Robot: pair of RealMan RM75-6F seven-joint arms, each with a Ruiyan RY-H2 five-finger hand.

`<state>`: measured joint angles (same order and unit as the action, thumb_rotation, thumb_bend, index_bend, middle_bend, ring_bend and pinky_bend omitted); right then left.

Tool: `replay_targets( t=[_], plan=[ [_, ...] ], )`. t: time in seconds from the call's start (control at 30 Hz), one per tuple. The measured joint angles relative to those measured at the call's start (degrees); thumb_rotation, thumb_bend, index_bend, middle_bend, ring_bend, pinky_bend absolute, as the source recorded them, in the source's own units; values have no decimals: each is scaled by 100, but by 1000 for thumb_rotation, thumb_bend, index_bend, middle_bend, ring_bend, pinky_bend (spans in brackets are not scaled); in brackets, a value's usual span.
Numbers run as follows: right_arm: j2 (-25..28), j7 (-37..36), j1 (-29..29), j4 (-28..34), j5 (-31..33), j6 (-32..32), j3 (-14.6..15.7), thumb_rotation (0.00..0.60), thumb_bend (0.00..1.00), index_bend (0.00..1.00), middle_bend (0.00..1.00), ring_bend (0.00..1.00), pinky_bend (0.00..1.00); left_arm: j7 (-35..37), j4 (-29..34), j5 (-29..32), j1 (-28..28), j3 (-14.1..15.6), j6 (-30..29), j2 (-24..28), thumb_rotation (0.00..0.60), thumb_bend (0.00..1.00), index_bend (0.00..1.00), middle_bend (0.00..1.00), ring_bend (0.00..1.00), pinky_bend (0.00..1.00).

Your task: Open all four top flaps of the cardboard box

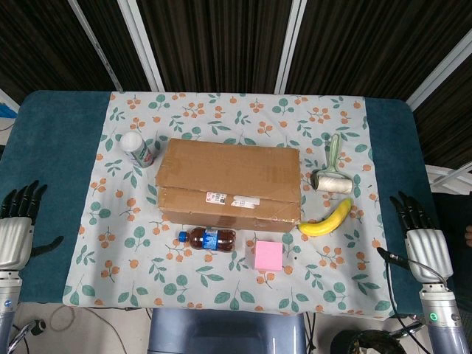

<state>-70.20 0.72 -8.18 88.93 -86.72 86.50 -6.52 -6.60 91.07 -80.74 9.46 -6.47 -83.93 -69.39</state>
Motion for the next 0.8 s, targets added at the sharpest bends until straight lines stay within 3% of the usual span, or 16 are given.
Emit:
replay_targets(
  t=[0.8],
  plan=[
    [-74, -12, -39, -26, 82, -73, -40, 600, 193, 0, 0, 0, 214, -6, -31, 67, 23, -22, 57, -31, 600, 48, 0, 0, 0, 0]
  ],
)
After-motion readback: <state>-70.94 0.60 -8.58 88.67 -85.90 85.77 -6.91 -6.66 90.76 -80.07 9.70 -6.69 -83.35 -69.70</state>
